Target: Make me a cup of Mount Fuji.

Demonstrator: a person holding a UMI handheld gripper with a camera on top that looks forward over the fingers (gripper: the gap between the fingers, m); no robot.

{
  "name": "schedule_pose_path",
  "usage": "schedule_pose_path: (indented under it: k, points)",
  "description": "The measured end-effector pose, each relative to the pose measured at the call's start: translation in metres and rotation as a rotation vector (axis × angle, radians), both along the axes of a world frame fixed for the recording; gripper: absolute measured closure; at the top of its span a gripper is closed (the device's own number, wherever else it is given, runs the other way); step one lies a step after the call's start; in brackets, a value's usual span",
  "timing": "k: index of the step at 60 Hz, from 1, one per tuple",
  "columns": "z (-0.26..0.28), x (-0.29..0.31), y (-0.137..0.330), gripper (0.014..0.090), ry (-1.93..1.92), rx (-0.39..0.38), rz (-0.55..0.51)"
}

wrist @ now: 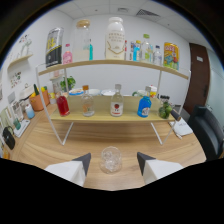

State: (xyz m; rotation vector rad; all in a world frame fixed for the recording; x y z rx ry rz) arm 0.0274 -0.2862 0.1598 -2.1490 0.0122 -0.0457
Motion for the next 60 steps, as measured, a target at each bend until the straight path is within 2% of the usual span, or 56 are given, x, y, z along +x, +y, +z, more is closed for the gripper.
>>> schedule_pose_path:
  k: [11, 23, 33, 46, 50, 60]
  points:
    - [0.005, -0.002, -0.01, 0.0185, 0.014, 0.026, -0.004]
    - [0.011, -0.041, -0.012, 0.0191, 0.034, 0.13, 0.031]
    - [0.037, -0.074, 0.03, 0.0186, 0.073, 0.239, 0.086]
    - [0.044, -0.09, 0.112, 0.0188, 0.082, 0.301, 0.084]
    - [0.044, -0.088, 0.135, 0.0213, 0.071, 0.311, 0.073]
    - [0.036, -0.087, 0.174, 0.0366, 0.051, 0.306, 0.073]
